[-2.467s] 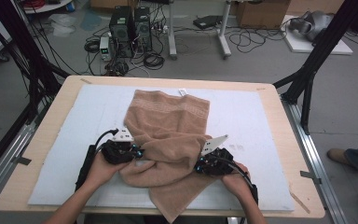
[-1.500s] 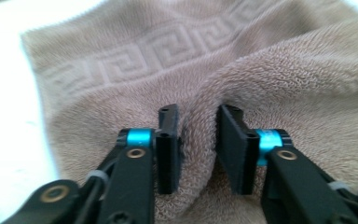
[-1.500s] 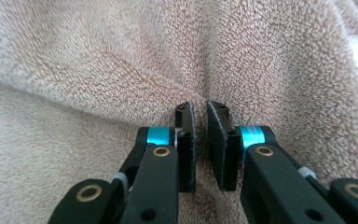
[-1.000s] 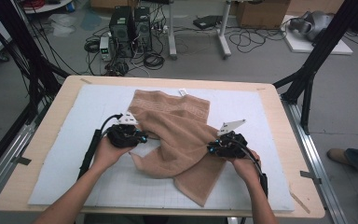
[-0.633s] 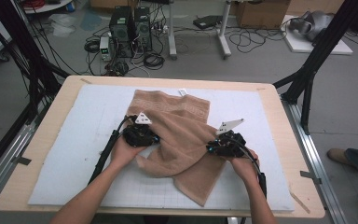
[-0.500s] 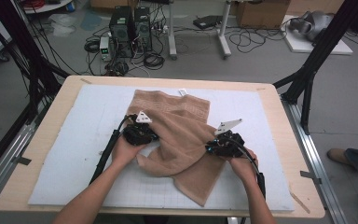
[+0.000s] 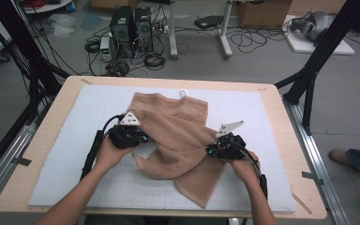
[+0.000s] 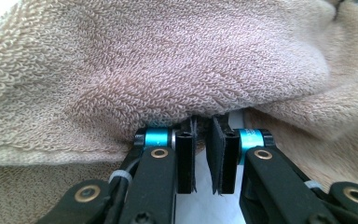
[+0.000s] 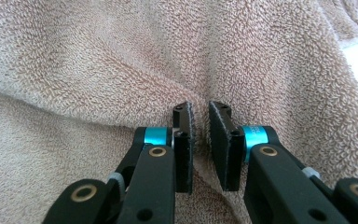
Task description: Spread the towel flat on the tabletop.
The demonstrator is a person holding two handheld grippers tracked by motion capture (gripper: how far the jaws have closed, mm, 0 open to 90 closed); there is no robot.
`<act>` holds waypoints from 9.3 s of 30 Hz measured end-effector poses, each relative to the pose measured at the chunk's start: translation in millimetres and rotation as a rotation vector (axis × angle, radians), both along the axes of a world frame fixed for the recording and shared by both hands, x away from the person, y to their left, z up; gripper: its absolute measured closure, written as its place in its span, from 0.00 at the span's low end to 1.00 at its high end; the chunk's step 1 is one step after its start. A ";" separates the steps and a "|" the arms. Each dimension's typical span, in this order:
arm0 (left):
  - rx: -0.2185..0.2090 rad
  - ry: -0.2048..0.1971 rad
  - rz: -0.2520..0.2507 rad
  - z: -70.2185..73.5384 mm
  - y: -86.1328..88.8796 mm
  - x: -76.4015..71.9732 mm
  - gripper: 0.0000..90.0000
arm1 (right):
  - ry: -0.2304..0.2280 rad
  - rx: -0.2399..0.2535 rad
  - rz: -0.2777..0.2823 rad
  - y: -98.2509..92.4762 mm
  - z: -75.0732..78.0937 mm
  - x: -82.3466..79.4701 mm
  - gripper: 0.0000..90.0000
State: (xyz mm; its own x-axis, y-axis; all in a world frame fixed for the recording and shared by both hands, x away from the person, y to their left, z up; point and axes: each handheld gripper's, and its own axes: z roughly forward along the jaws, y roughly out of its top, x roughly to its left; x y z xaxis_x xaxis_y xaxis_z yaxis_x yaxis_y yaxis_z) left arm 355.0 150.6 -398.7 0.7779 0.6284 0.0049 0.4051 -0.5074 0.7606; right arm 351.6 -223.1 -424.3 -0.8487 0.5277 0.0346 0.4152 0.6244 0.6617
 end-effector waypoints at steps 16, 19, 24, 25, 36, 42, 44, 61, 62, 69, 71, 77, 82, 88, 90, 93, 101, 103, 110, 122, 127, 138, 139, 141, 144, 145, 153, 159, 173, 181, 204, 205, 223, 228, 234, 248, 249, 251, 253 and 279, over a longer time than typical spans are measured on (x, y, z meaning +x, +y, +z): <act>-0.012 -0.002 -0.026 1.4 14.6 -12.2 0.96 | 0.010 -0.003 0.005 0.0 0.9 -0.5 0.91; -0.032 0.000 -0.031 5.0 20.6 -14.6 0.96 | 0.009 0.002 0.007 -1.3 0.9 -0.4 0.91; -0.076 -0.018 -0.023 17.0 39.5 -24.1 0.96 | -0.001 0.003 0.017 -1.5 4.9 -4.2 0.92; -0.093 -0.020 -0.019 20.4 44.9 -25.6 0.96 | -0.007 0.002 0.021 -1.9 6.8 -5.7 0.92; -0.131 -0.070 0.029 38.7 73.0 -34.0 0.96 | -0.056 0.067 0.116 9.4 39.0 -28.5 0.92; -0.108 -0.001 0.138 14.4 61.5 12.1 0.96 | -0.073 0.007 0.061 19.8 37.9 -4.8 0.92; -0.101 0.018 0.165 6.9 53.1 27.1 0.96 | -0.062 -0.007 0.024 18.2 33.7 7.7 0.92; -0.111 0.034 0.179 11.7 58.3 30.7 0.69 | -0.027 0.027 -0.051 2.3 29.7 20.3 0.77; -0.113 0.025 0.170 13.7 58.3 25.4 0.69 | -0.036 0.025 -0.052 -0.3 31.6 15.9 0.76; -0.092 -0.015 0.062 15.0 41.7 -9.4 0.66 | -0.045 0.060 -0.049 -21.8 33.1 -15.2 0.72; -0.085 -0.006 0.020 9.4 30.9 -13.8 0.68 | -0.023 0.052 -0.028 -21.5 25.5 -21.2 0.71; 0.008 0.068 -0.094 -17.9 -12.8 -11.1 0.71 | 0.038 0.004 0.014 -6.2 -4.2 -21.2 0.70; 0.092 0.072 -0.130 -35.9 -34.8 -9.7 0.68 | 0.048 -0.008 0.024 -1.2 -9.0 -17.5 0.72; 0.081 0.067 -0.120 -36.3 -36.8 -9.8 0.87 | 0.030 -0.021 0.025 0.3 -9.8 -18.2 0.78; 0.065 0.077 -0.110 -36.8 -35.9 -9.0 0.93 | 0.032 -0.020 0.023 0.5 -9.7 -18.0 0.84; 0.054 0.094 -0.103 -34.7 -29.9 -8.4 0.95 | 0.044 -0.014 0.031 1.2 -9.5 -17.7 0.91; 0.035 0.040 -0.041 -22.1 22.6 -38.7 0.96 | 0.068 0.001 0.077 2.8 -6.3 -22.5 0.95; 0.012 0.032 -0.032 -18.2 34.3 -50.0 0.96 | 0.065 0.014 0.097 5.3 -4.6 -28.7 0.95; -0.037 0.001 0.018 -5.9 60.1 -63.1 0.96 | 0.017 0.046 0.152 8.6 14.0 -53.1 0.95; -0.011 0.016 0.189 -18.4 48.8 15.6 0.94 | 0.018 -0.013 0.045 14.5 24.0 7.5 0.95; -0.027 0.025 0.182 -17.0 55.8 14.8 0.78 | 0.069 -0.024 0.016 14.5 6.4 17.9 0.90; -0.011 -0.006 0.064 -5.8 70.3 -30.2 0.63 | -0.021 0.022 0.079 1.6 30.3 -17.5 0.75; -0.004 -0.002 0.055 -10.3 67.6 -31.7 0.63 | -0.012 0.019 0.081 2.8 25.5 -19.5 0.75; 0.019 0.029 0.041 -20.3 62.9 -30.7 0.65 | 0.009 0.010 0.090 6.2 14.4 -20.6 0.75; 0.069 0.074 0.027 -34.2 55.5 -25.8 0.68 | 0.048 -0.013 0.095 14.2 -0.4 -20.7 0.75; 0.078 0.072 0.025 -37.1 54.0 -24.5 0.68 | 0.045 -0.008 0.097 15.8 -3.3 -20.7 0.75; 0.065 0.049 0.014 -38.5 50.6 -27.5 0.90 | 0.018 -0.018 0.073 16.6 -6.4 -18.5 0.93; 0.050 0.058 0.009 -34.8 53.6 -33.2 0.95 | 0.029 -0.022 0.096 16.3 -4.1 -20.7 0.99; -0.034 -0.021 -0.030 5.9 69.7 -76.7 0.95 | -0.022 0.054 0.142 6.7 21.9 -54.1 0.99; -0.087 -0.067 -0.092 37.9 76.3 -110.1 0.95 | -0.082 0.075 0.190 1.9 51.5 -79.9 0.99; 0.043 0.049 -0.056 -36.3 48.0 -64.8 0.95 | 0.057 0.002 0.182 30.7 -7.3 -42.5 0.97; 0.040 0.047 -0.062 -34.4 49.1 -67.3 0.95 | 0.064 0.005 0.192 30.3 -6.1 -44.2 0.97; 0.090 0.058 -0.060 -36.3 44.5 -58.0 0.72 | 0.071 -0.002 0.189 37.9 -3.1 -35.4 0.73; 0.066 0.049 -0.077 -38.3 44.0 -63.7 0.91 | 0.072 0.017 0.188 38.9 -11.0 -37.5 0.94; 0.019 0.043 -0.077 -35.6 54.0 -78.8 0.94 | 0.073 0.007 0.223 39.4 -6.8 -47.0 0.96; 0.020 0.017 -0.050 -20.8 47.7 -57.2 0.68 | 0.028 0.022 0.156 34.1 6.1 -39.7 0.72; 0.043 0.034 -0.053 -26.1 45.6 -54.5 0.68 | 0.048 0.005 0.156 38.0 0.1 -35.0 0.73; 0.066 0.041 -0.072 -39.0 43.1 -53.5 0.76 | 0.063 -0.026 0.168 42.7 -8.7 -32.2 0.81; 0.053 0.039 -0.072 -39.7 44.2 -55.8 0.87 | 0.061 0.005 0.155 39.9 -10.2 -32.3 0.90; 0.093 0.047 -0.115 -36.7 39.8 -65.2 0.80 | 0.053 -0.002 0.202 52.6 -9.7 -44.2 0.84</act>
State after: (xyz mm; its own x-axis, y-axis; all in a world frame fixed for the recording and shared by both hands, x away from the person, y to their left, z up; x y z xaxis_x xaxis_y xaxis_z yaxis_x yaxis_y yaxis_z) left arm 289.7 190.3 -435.4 0.8453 0.5339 0.0211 0.3741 -0.6196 0.6901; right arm 307.4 -170.6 -434.0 -0.9345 0.3466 0.0816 0.3155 0.6999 0.6408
